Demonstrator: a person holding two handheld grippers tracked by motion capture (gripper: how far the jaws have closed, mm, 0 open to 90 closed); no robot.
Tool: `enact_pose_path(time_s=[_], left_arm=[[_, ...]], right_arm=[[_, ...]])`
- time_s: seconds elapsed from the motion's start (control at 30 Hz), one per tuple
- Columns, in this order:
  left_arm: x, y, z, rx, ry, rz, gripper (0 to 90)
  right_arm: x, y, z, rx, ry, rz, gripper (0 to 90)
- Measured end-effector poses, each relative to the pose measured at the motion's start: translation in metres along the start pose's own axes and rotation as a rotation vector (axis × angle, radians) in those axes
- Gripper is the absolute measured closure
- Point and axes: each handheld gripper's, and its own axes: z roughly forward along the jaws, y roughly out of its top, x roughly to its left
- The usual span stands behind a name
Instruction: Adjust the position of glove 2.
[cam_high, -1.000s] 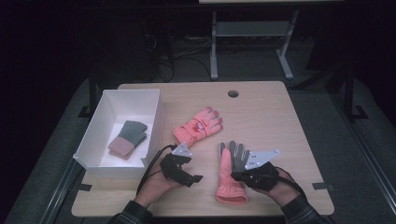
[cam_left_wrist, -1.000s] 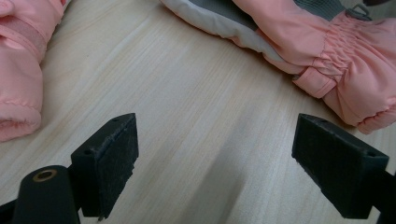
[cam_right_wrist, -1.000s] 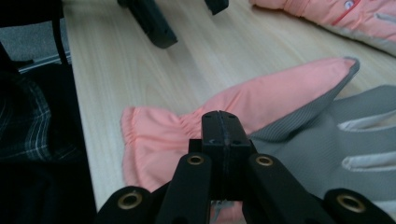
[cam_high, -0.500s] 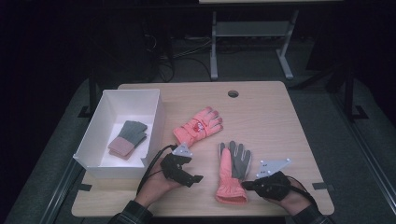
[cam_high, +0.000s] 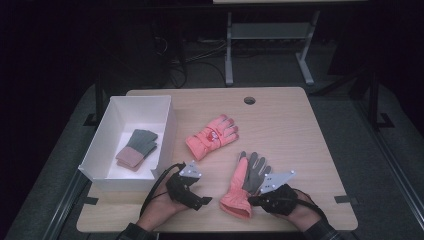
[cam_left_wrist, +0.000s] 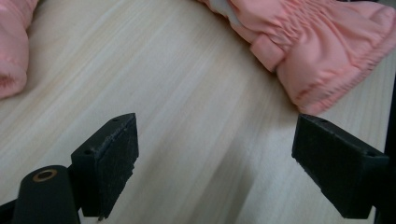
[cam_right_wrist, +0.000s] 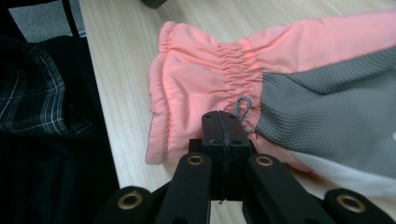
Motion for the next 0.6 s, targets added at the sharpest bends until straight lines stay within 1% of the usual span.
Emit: enact_pose_path(time_s=[0.03,0.07,0.1,0.17,0.3,0.33,0.47,0.57,0.6], left_arm=[[0.000,-0.001,-0.001,0.014,0.001,0.018,14.1],[-0.001,-0.002,-0.001,0.009,-0.002,0.009,14.1],[-0.001,-0.002,-0.001,0.014,-0.001,0.017,14.1],[0.000,-0.003,-0.001,0.020,-0.001,0.018,14.1],[0.001,-0.003,-0.001,0.023,-0.002,0.014,14.1],[0.001,-0.003,-0.001,0.023,-0.002,0.011,14.1],[0.003,-0.003,-0.002,0.022,0.002,0.004,14.1],[0.002,-0.003,-0.002,0.020,0.004,0.010,14.1],[0.002,-0.003,-0.002,0.021,0.006,0.011,14.1]], right_arm=[[0.000,0.002,0.002,0.001,0.001,-0.001,90.0],[0.000,0.004,0.004,0.001,0.001,-0.002,90.0],[0.000,0.006,0.005,0.002,-0.002,-0.009,90.0],[0.000,0.010,0.009,0.001,0.000,-0.017,90.0],[0.000,0.017,0.018,0.006,-0.001,-0.028,90.0],[-0.001,0.018,0.020,0.007,-0.003,-0.038,90.0],[-0.003,0.022,0.026,0.008,-0.004,-0.043,90.0],[-0.003,0.024,0.027,0.007,-0.009,-0.049,90.0],[-0.003,0.024,0.025,0.004,-0.004,-0.035,90.0]])
